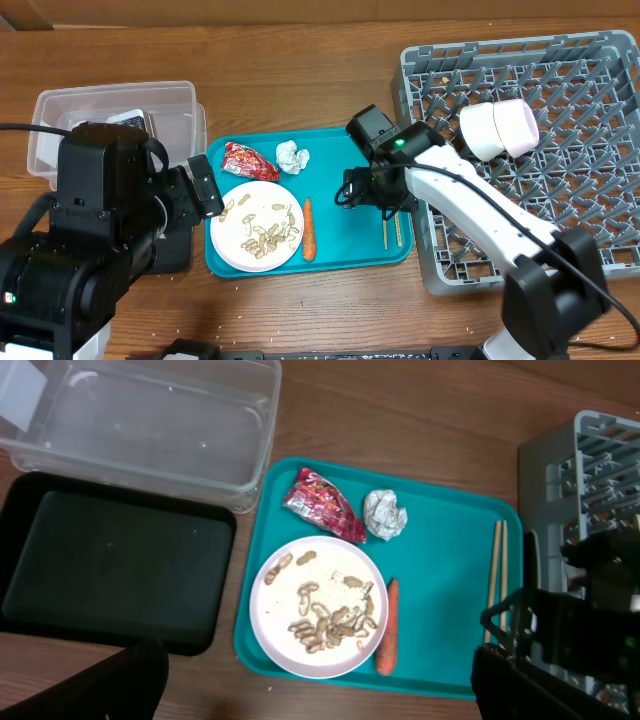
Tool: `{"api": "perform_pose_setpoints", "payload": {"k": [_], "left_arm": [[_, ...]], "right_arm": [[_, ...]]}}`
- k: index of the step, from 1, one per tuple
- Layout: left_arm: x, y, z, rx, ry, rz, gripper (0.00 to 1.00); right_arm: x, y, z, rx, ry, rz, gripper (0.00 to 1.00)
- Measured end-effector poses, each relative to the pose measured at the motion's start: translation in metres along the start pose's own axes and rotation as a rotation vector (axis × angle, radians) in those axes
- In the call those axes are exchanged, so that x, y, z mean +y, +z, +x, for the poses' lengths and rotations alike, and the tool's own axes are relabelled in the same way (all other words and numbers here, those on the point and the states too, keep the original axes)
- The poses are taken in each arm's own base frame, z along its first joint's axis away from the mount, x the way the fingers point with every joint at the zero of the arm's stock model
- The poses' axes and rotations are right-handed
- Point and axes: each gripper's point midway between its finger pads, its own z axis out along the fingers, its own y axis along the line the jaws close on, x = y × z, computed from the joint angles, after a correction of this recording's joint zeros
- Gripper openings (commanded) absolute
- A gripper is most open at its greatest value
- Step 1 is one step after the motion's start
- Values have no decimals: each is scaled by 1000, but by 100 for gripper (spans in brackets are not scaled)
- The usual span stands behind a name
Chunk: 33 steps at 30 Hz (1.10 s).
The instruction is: Sort waste into correct bins and load items into the dishwasher
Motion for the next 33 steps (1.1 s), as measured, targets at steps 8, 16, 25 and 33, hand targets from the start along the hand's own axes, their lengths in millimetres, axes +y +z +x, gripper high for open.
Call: {"api": "perform_pose_setpoints", "payload": {"k": [8, 16, 25, 33], "left_arm": [[4, 2, 3, 15, 3, -22, 100], [2, 11, 2, 40, 7, -39, 100], [1, 23, 1, 76, 13, -60, 100], [-1, 37, 1, 116, 19, -80, 100]], "right_arm": [[-8, 32, -29, -42, 57, 2, 69], [-16, 54, -26, -34, 54, -20, 65], [-23, 81, -14, -30, 42, -29, 32], [-26, 81, -7, 4, 45, -21, 4]]}}
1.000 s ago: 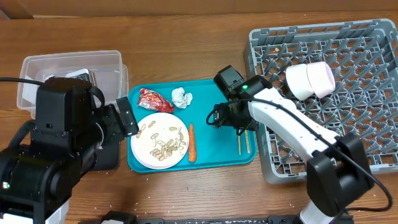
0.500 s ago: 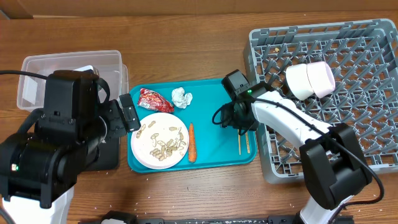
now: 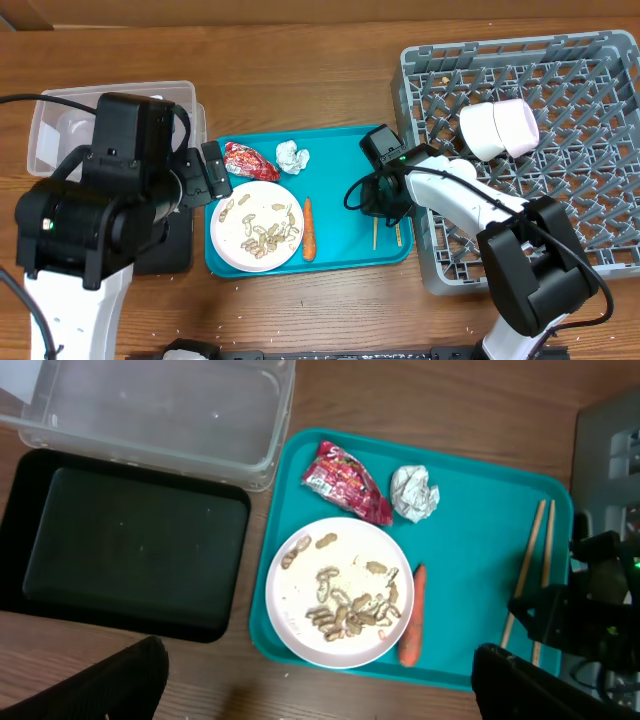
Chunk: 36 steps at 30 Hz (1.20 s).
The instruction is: Sort waste into correct bins and load items into the dishwasher
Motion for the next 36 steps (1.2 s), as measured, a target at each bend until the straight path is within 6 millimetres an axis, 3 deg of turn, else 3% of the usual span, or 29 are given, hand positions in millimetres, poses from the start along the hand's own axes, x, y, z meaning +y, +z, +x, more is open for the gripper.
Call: {"api": "perform_pose_setpoints", "payload": {"k": [4, 7, 13, 16, 18, 23, 28, 36], "left_arm": [[1, 7, 7, 54, 9, -20, 100], [3, 10, 18, 116, 16, -33, 100], [3, 7, 22, 127, 8, -25, 100], [7, -5, 20, 70, -6, -13, 100], [11, -17, 20, 20, -18, -2, 100], [28, -58, 27, -132, -56, 39, 100], [40, -82, 35, -214, -74, 57, 100], [41, -81, 35, -212, -74, 48, 100]], "right_arm": [[1, -12, 0, 23, -9, 14, 4], [14, -38, -14, -23, -29, -15, 4], [33, -136, -43, -251, -72, -113, 4], [16, -181, -51, -367, -69, -107, 4], [-2, -193, -52, -392, -56, -74, 4], [-49, -192, -59, -372, -21, 36, 4], [-79, -194, -69, -374, -8, 81, 4], [-74, -189, -93, -453, -100, 57, 4]]}}
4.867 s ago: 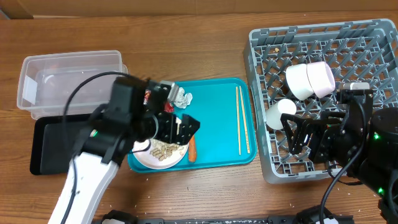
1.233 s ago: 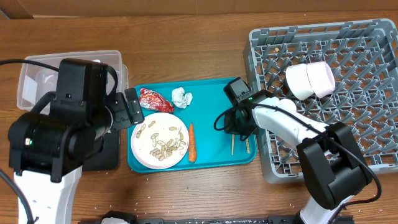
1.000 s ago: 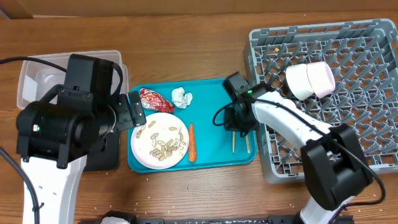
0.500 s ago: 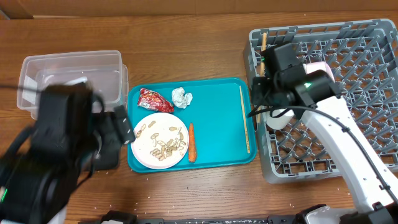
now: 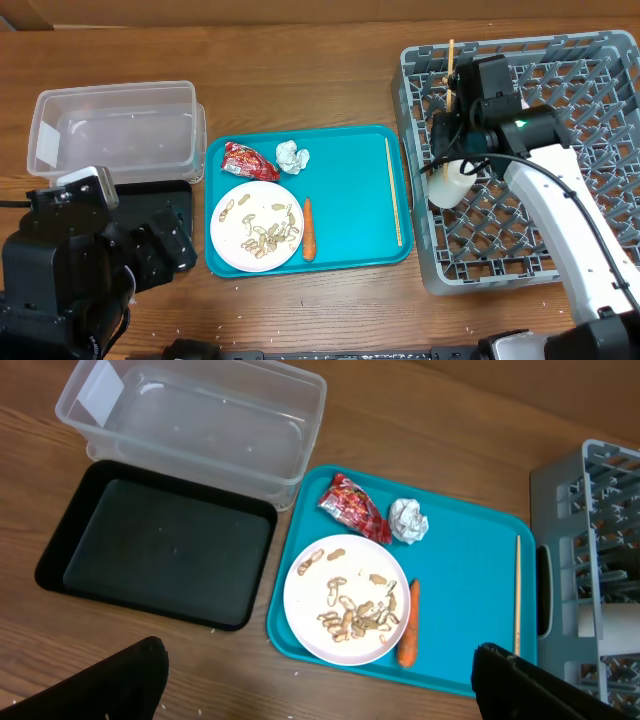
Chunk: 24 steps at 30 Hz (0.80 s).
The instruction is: Sort waste into correct bins and load items into the dishwasher
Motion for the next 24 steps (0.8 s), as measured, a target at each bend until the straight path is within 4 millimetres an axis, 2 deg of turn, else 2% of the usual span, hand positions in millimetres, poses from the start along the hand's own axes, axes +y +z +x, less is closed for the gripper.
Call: {"api": "perform_pose_setpoints", "payload": {"k": [2, 3, 5, 7, 10, 15, 17, 19, 24], "left_arm": [[0, 0, 0, 1, 0, -1, 100], [0, 0, 0, 1, 0, -1, 100], [0, 1, 0, 2, 0, -1, 100], [0, 1, 0, 2, 0, -1, 100], [0, 1, 0, 2, 0, -1, 100], [0, 1, 0, 2, 0, -1, 100], [0, 1, 0, 2, 0, -1, 100], [0, 1, 0, 2, 0, -1, 100], [0, 1, 0, 2, 0, -1, 100]], "right_arm": [[1, 12, -2, -9, -10, -2, 4], [2, 19, -1, 0, -20, 0, 7], [1, 32, 6, 30, -41, 6, 39], [1, 43, 13, 63, -70, 15, 46], [2, 49, 19, 86, -95, 27, 48], [12, 38, 33, 134, -99, -10, 48], [26, 29, 37, 140, -107, -69, 49], [50, 14, 45, 150, -126, -140, 49], [96, 3, 62, 156, -166, -214, 51]]}}
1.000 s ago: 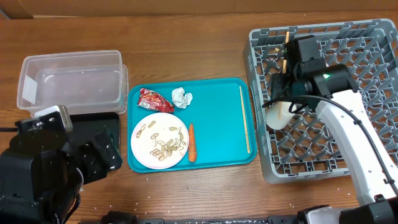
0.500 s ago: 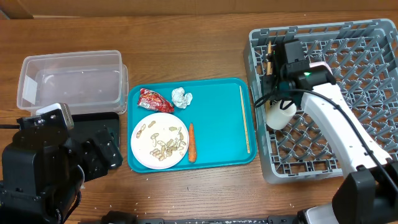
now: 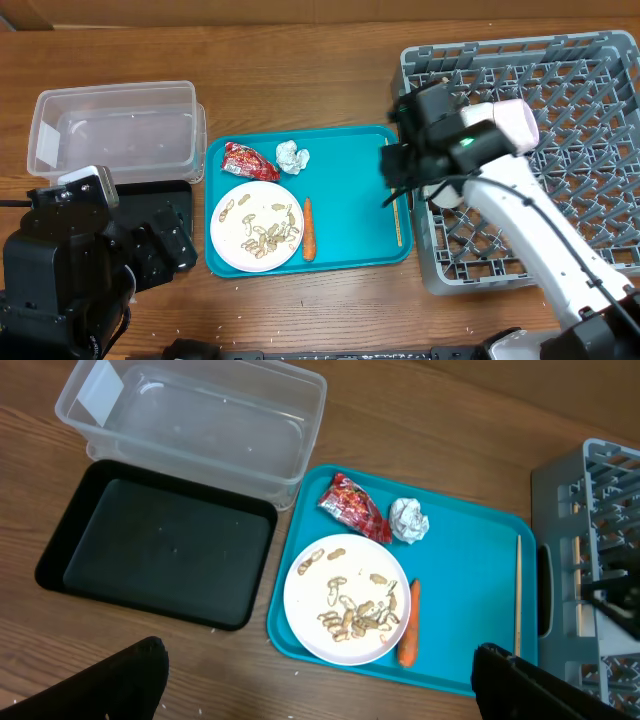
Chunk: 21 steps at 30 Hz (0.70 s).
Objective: Sort waste into correct bins and load items into the dishwasher
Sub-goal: 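Carry the wooden chopstick into the dish rack with the right gripper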
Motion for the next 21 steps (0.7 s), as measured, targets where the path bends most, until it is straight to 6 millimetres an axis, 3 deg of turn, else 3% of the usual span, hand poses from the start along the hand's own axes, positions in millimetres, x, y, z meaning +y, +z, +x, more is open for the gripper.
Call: {"api": "perform_pose_setpoints", "payload": {"k": [4, 12, 21], "left_arm": [[0, 0, 0, 0, 0, 0, 100], [0, 0, 0, 0, 0, 0, 100], [0, 0, 0, 0, 0, 0, 100]], "right_arm": [[16, 23, 11, -11, 18, 38, 56], [-26, 98, 48, 57, 117, 243, 58], [-40, 136, 60, 109, 131, 302, 55]]}}
